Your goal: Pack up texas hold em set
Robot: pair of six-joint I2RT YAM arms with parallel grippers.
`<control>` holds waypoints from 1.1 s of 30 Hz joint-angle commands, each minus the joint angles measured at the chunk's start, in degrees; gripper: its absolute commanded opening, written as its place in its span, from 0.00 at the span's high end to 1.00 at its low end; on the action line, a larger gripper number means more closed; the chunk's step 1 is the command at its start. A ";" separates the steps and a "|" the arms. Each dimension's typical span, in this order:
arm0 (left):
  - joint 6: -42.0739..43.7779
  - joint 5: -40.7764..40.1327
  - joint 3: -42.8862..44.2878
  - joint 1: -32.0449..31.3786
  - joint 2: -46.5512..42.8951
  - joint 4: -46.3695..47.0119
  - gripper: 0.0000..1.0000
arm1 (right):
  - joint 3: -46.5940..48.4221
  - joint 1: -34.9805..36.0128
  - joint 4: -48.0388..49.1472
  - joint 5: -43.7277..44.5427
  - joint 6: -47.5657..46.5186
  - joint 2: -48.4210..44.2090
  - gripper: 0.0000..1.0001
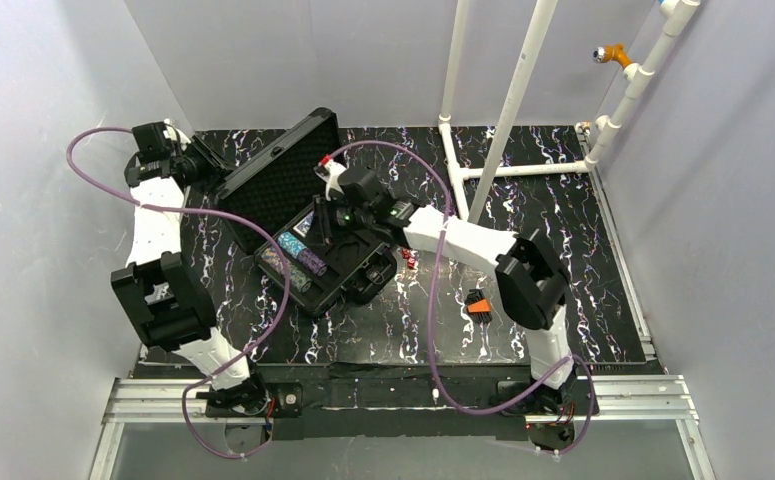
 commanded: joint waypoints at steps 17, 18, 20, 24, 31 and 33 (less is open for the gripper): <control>1.43 4.76 -18.91 -3.76 -17.29 1.52 0.63 | 25.81 0.01 -5.65 -0.19 0.72 13.19 0.76; 1.75 4.70 -19.43 -3.95 -17.78 1.59 0.63 | 25.53 0.01 -5.52 -0.27 0.85 13.14 0.76; 2.61 4.54 -20.31 -4.19 -18.50 1.61 0.63 | 24.65 0.06 -5.30 -0.40 1.00 12.60 0.76; 3.49 3.99 -21.68 -4.37 -19.14 1.61 0.62 | 21.68 0.01 -4.65 -0.27 1.26 10.71 0.75; 3.77 4.05 -21.92 -5.00 -20.11 1.61 0.62 | 10.61 0.01 -4.82 1.75 -0.56 2.03 0.58; 3.94 4.29 -22.23 -5.17 -19.93 1.76 0.61 | 7.34 0.02 -6.30 3.61 -1.74 -0.99 0.52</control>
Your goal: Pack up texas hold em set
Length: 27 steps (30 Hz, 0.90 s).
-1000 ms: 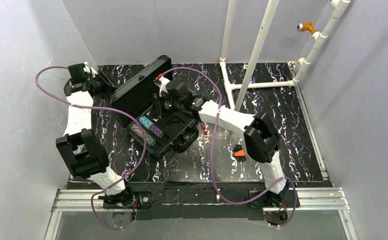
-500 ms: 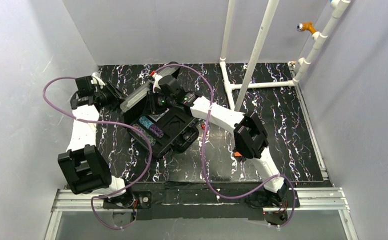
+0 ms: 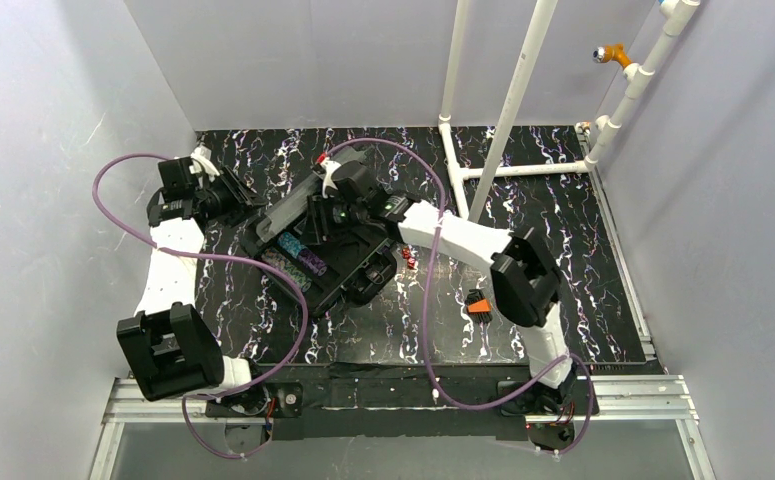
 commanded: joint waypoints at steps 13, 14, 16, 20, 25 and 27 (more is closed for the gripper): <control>2.67 2.70 -4.01 -1.35 -1.06 -0.02 0.57 | -18.18 -0.12 -6.44 11.15 -6.03 -24.32 0.30; 2.89 2.78 -4.03 -1.61 -1.07 -0.09 0.56 | -18.37 -0.12 -6.69 11.84 -6.30 -24.67 0.25; 3.60 2.83 -4.19 -2.17 -1.14 -0.21 0.53 | -18.72 -0.12 -7.04 12.87 -6.69 -25.14 0.19; 5.65 2.57 -4.16 -4.16 -2.25 -0.86 0.41 | -19.43 -0.12 -6.63 13.71 -6.91 -25.35 0.10; 8.06 0.69 -4.21 -7.08 -4.05 -1.73 0.29 | -20.94 -0.12 -5.85 14.26 -7.00 -26.27 0.02; 8.55 0.27 -4.29 -8.06 -4.25 -1.99 0.27 | -21.76 -0.12 -5.17 16.37 -7.09 -27.12 0.02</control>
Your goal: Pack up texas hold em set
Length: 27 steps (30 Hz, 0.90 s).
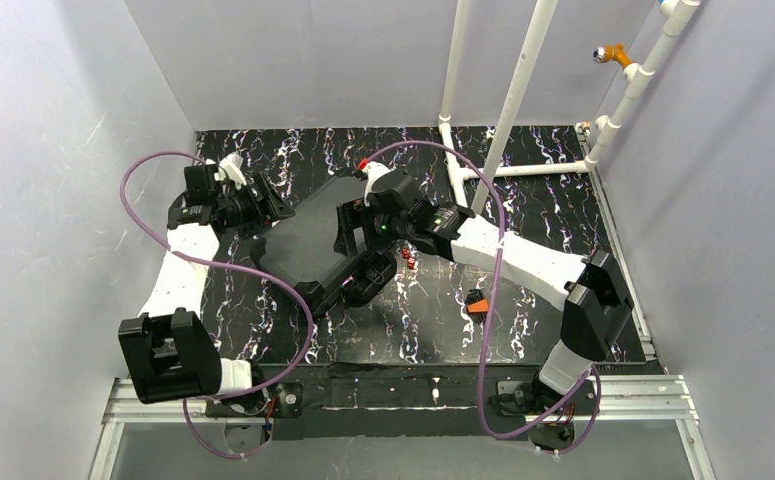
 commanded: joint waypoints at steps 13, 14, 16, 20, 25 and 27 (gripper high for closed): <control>5.17 2.05 -1.72 -6.03 -5.45 -1.03 0.25 | -14.86 -0.54 15.77 9.90 0.03 -16.65 0.02; 5.53 1.93 -1.69 -6.64 -5.67 -1.22 0.25 | -15.57 -0.80 16.35 10.01 0.38 -17.23 0.02; 6.22 1.25 -1.71 -7.50 -6.19 -1.57 0.25 | -16.25 -0.86 16.58 9.85 0.33 -17.74 0.01; 7.30 -0.70 -1.50 -11.11 -6.92 -3.08 0.25 | -17.34 -0.87 15.69 8.81 -0.40 -18.14 0.02; 8.53 -2.67 -1.23 -13.73 -8.10 -5.57 0.27 | -19.98 -0.87 15.60 6.70 -1.51 -19.78 0.02; 9.06 -3.35 -1.51 -14.50 -8.72 -6.20 0.28 | -20.43 -0.87 14.66 6.98 -2.08 -20.36 0.02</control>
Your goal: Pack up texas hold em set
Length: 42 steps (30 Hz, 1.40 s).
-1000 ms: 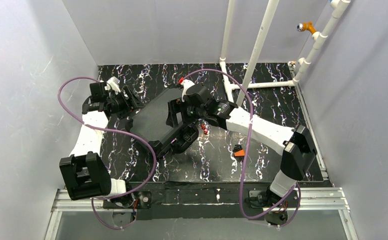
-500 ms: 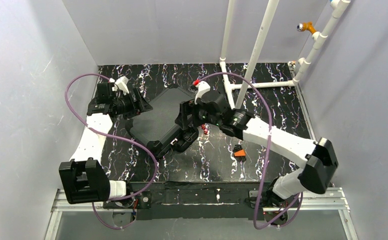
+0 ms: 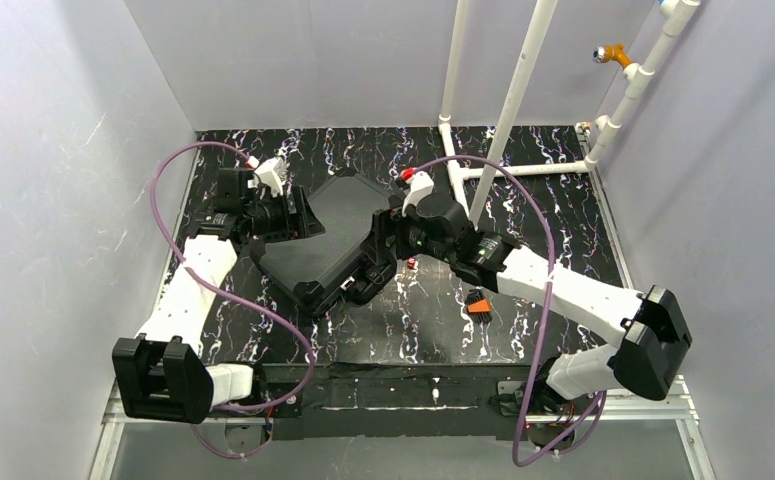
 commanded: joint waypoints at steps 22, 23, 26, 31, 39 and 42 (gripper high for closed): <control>4.89 -11.02 -1.72 -12.97 -0.20 -8.61 0.43 | -8.41 -0.08 -4.40 2.45 -3.05 -5.02 0.02; 4.94 -11.53 -1.68 -13.50 0.25 -8.96 0.43 | -8.85 -0.08 -4.37 2.50 -2.83 -4.93 0.02; 5.14 -13.63 -1.56 -15.41 1.27 -10.01 0.45 | -10.47 -0.08 -3.85 2.22 -1.68 -4.99 0.02; 5.66 -16.84 -0.67 -16.94 4.12 -12.62 0.50 | -12.80 -0.08 -2.90 1.35 -0.10 -4.98 0.01; 5.46 -17.06 -0.09 -17.96 6.35 -15.33 0.58 | -13.87 -0.10 -2.93 -0.06 1.54 -3.87 0.01; 4.74 -16.36 -1.04 -17.99 5.01 -16.07 0.58 | -13.91 -0.08 -3.34 -0.10 1.64 -3.86 0.02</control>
